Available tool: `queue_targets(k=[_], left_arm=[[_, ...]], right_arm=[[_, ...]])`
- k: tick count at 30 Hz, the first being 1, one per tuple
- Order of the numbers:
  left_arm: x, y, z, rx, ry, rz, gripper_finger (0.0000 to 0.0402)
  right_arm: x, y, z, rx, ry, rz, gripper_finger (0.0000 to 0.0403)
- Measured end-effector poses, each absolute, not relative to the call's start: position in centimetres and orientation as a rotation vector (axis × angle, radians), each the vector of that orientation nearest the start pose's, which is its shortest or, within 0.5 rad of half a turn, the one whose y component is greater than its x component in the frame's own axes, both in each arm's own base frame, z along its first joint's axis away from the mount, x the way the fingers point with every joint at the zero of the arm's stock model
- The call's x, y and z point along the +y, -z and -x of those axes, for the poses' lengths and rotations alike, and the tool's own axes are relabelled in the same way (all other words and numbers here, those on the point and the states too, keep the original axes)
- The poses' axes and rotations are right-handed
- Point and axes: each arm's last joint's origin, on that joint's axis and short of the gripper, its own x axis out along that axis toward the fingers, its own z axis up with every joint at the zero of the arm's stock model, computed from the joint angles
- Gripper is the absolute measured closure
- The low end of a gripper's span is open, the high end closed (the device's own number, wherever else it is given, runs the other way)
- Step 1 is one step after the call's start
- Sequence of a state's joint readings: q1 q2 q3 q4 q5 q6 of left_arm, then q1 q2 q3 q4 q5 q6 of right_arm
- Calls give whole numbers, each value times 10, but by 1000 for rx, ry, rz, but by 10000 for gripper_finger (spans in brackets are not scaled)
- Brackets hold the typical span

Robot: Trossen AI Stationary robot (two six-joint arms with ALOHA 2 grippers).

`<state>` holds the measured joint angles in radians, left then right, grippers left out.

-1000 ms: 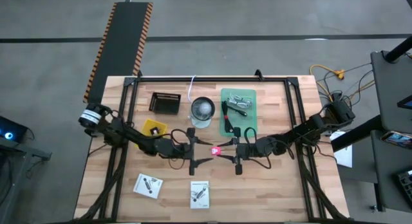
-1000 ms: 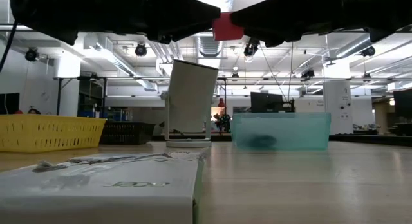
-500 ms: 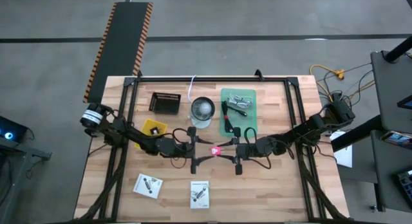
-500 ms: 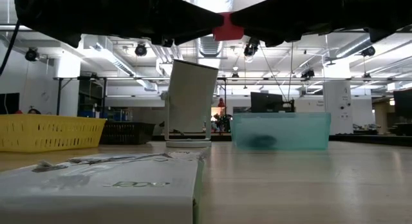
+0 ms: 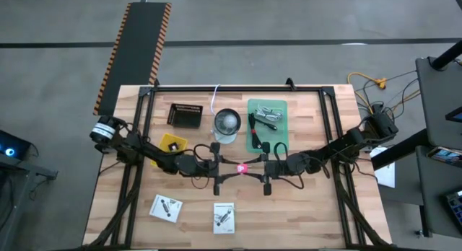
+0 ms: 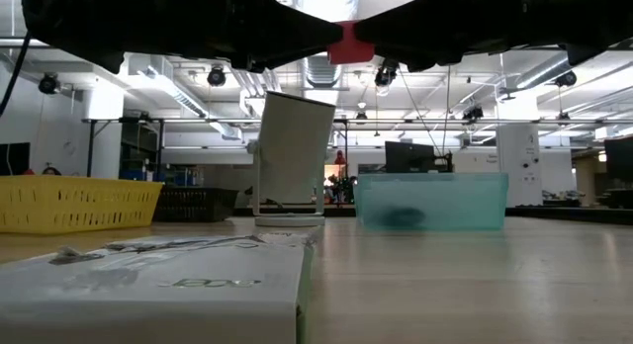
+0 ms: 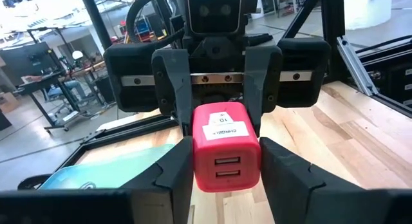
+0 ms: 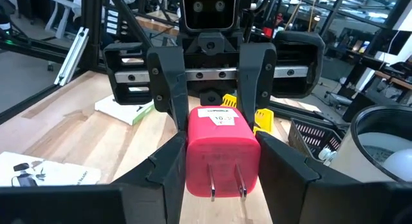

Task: Pick and place items into bin
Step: Put the pink charger adapter into the yellow bin

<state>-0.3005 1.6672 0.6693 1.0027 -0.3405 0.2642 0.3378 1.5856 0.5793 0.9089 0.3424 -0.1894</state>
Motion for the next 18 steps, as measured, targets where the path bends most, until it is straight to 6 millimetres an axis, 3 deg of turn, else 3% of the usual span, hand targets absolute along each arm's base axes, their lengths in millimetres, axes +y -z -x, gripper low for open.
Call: queue_targets(k=[4,12,18], left_arm=[[-86,-193,-312,5,-41,-270,268],[-86,-194,-312,3,-50,-272,268],[-85,-197,-309,9,-49,-277,268]], right_arm=[[90,-182,-286,105,-6,242,252],[89,-184,-286,101,30,249,197],[88,-190,-284,84,49,286,179]])
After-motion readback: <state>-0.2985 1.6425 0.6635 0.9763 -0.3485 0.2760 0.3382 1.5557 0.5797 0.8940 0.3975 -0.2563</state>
